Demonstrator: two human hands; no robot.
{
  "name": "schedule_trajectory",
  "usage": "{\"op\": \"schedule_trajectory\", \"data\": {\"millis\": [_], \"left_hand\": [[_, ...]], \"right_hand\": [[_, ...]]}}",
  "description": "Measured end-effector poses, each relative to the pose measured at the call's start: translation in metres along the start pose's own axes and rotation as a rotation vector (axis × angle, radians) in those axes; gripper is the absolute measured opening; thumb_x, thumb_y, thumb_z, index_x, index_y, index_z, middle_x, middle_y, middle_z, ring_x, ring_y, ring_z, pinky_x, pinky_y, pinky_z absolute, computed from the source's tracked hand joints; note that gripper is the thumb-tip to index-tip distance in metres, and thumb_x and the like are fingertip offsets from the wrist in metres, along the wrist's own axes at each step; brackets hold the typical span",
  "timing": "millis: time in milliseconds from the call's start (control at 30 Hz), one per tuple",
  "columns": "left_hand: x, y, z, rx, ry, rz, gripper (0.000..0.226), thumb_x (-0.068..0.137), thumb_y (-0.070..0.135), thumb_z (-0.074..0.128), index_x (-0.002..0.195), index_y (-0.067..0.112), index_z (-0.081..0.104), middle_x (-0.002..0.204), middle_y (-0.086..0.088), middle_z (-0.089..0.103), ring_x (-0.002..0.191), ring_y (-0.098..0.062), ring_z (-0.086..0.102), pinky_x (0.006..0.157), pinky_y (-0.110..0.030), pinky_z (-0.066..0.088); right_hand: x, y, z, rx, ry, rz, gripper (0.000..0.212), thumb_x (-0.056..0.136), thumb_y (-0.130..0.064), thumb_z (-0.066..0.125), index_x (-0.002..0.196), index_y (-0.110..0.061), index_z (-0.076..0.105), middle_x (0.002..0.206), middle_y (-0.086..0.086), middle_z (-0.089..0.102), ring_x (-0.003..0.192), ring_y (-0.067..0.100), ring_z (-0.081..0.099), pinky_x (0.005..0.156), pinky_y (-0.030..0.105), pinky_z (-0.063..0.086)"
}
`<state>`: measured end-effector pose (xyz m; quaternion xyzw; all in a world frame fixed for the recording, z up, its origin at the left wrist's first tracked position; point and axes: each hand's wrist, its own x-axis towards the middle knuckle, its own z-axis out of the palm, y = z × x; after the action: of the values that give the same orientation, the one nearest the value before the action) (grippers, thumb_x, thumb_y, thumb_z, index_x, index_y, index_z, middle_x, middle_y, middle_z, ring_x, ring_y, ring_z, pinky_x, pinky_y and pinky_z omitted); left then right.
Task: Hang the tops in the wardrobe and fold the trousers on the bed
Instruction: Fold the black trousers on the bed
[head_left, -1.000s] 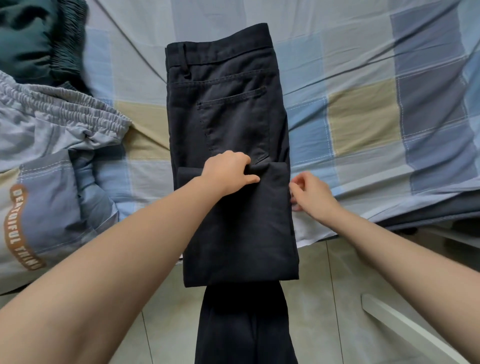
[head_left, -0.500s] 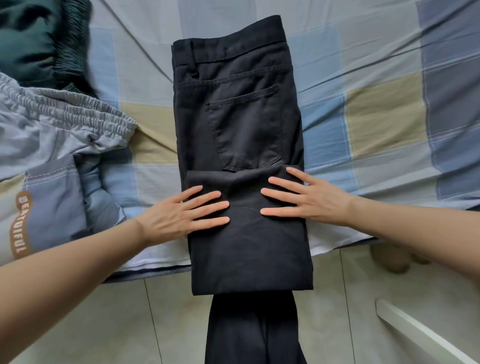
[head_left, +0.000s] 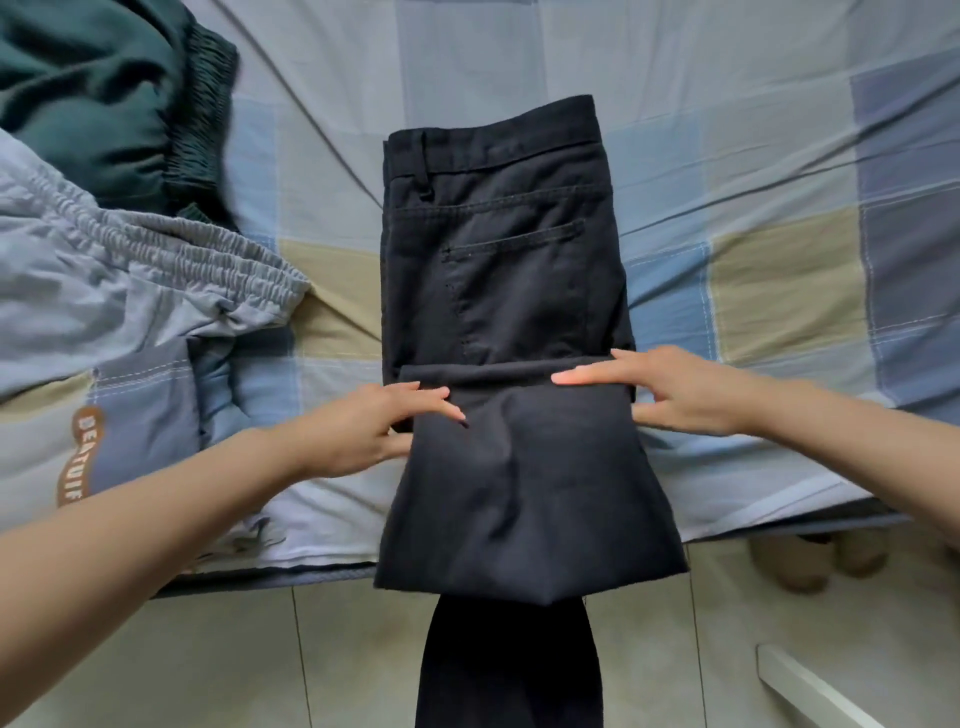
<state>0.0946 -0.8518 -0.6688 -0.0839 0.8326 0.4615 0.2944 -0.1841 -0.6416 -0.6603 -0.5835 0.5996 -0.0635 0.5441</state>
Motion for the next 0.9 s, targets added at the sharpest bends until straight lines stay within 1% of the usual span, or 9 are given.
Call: {"op": "schedule_trajectory", "data": {"millis": [67, 133, 300, 400, 533, 633, 733, 833, 900], "left_hand": [[0.007, 0.010, -0.025, -0.411, 0.278, -0.143, 0.022, 0.097, 0.010, 0.058, 0.113, 0.023, 0.064, 0.109, 0.016, 0.071, 0.114, -0.004, 0.060, 0.090, -0.022, 0.050], [0.019, 0.008, -0.046, -0.699, 0.565, -0.256, 0.026, 0.101, 0.025, 0.050, 0.122, 0.015, 0.061, 0.115, -0.001, 0.070, 0.113, -0.015, 0.060, 0.095, -0.038, 0.050], [0.052, -0.001, -0.052, -0.777, 0.816, -0.453, 0.044, 0.094, 0.034, 0.061, 0.134, 0.015, 0.057, 0.123, 0.008, 0.065, 0.114, -0.006, 0.060, 0.100, -0.026, 0.046], [0.062, 0.006, -0.039, -0.685, 0.972, -0.489, 0.040, 0.092, 0.027, 0.064, 0.129, 0.013, 0.059, 0.119, 0.007, 0.065, 0.108, -0.006, 0.060, 0.087, -0.016, 0.045], [0.048, 0.017, -0.008, -0.738, 1.097, -0.504, 0.024, 0.091, 0.035, 0.064, 0.110, 0.021, 0.067, 0.105, 0.011, 0.070, 0.098, -0.003, 0.064, 0.089, -0.026, 0.050], [0.025, 0.024, 0.044, -0.800, 1.010, -0.646, 0.021, 0.088, 0.040, 0.068, 0.086, 0.019, 0.064, 0.077, 0.007, 0.068, 0.078, -0.015, 0.060, 0.076, -0.038, 0.050], [0.008, 0.038, 0.085, -0.732, 0.947, -0.778, 0.023, 0.085, 0.036, 0.072, 0.095, 0.024, 0.054, 0.077, 0.007, 0.062, 0.076, -0.026, 0.060, 0.072, -0.039, 0.046], [0.013, 0.042, 0.086, -0.451, 1.035, -0.743, 0.059, 0.083, 0.020, 0.073, 0.132, 0.016, 0.041, 0.119, -0.005, 0.055, 0.106, -0.029, 0.055, 0.095, -0.043, 0.045], [0.027, 0.045, 0.071, -0.270, 1.098, -0.632, 0.072, 0.083, 0.011, 0.068, 0.145, 0.016, 0.031, 0.136, -0.009, 0.045, 0.123, -0.029, 0.044, 0.107, -0.042, 0.036]], "right_hand": [[0.002, -0.001, -0.016, 0.362, 0.213, 0.170, 0.025, 0.094, -0.012, 0.057, 0.114, -0.024, 0.064, 0.104, -0.009, 0.067, 0.074, -0.010, 0.056, 0.078, 0.008, 0.043], [0.013, -0.002, -0.027, 0.611, 0.434, 0.395, 0.015, 0.096, -0.026, 0.055, 0.084, -0.016, 0.056, 0.081, -0.004, 0.057, 0.080, 0.005, 0.054, 0.070, 0.020, 0.042], [0.066, -0.014, -0.042, 0.644, 0.824, 0.574, 0.046, 0.099, -0.047, 0.038, 0.129, -0.016, 0.052, 0.125, -0.004, 0.057, 0.118, 0.015, 0.050, 0.092, 0.024, 0.032], [0.074, -0.009, -0.034, 0.532, 0.902, 0.668, 0.045, 0.100, -0.041, 0.039, 0.124, -0.005, 0.050, 0.127, 0.013, 0.055, 0.122, 0.031, 0.046, 0.086, 0.030, 0.032], [0.047, -0.017, -0.005, 0.453, 1.025, 0.577, 0.036, 0.101, -0.033, 0.039, 0.093, 0.000, 0.049, 0.090, 0.020, 0.057, 0.088, 0.037, 0.050, 0.074, 0.041, 0.034], [0.015, -0.016, 0.043, 0.355, 0.913, 0.650, 0.031, 0.102, -0.029, 0.039, 0.077, -0.010, 0.041, 0.064, 0.009, 0.046, 0.068, 0.034, 0.042, 0.061, 0.039, 0.024], [-0.007, -0.018, 0.081, 0.362, 0.807, 0.688, 0.032, 0.101, -0.028, 0.038, 0.070, -0.023, 0.034, 0.061, 0.001, 0.042, 0.066, 0.032, 0.044, 0.059, 0.038, 0.028], [-0.010, -0.020, 0.087, 0.311, 0.838, 0.730, 0.017, 0.099, -0.024, 0.041, 0.110, -0.021, 0.054, 0.099, 0.002, 0.056, 0.098, 0.029, 0.051, 0.081, 0.043, 0.041], [-0.002, -0.025, 0.078, 0.128, 0.907, 0.710, 0.052, 0.097, -0.027, 0.044, 0.146, -0.015, 0.030, 0.134, 0.012, 0.046, 0.123, 0.033, 0.042, 0.102, 0.046, 0.035]]}}
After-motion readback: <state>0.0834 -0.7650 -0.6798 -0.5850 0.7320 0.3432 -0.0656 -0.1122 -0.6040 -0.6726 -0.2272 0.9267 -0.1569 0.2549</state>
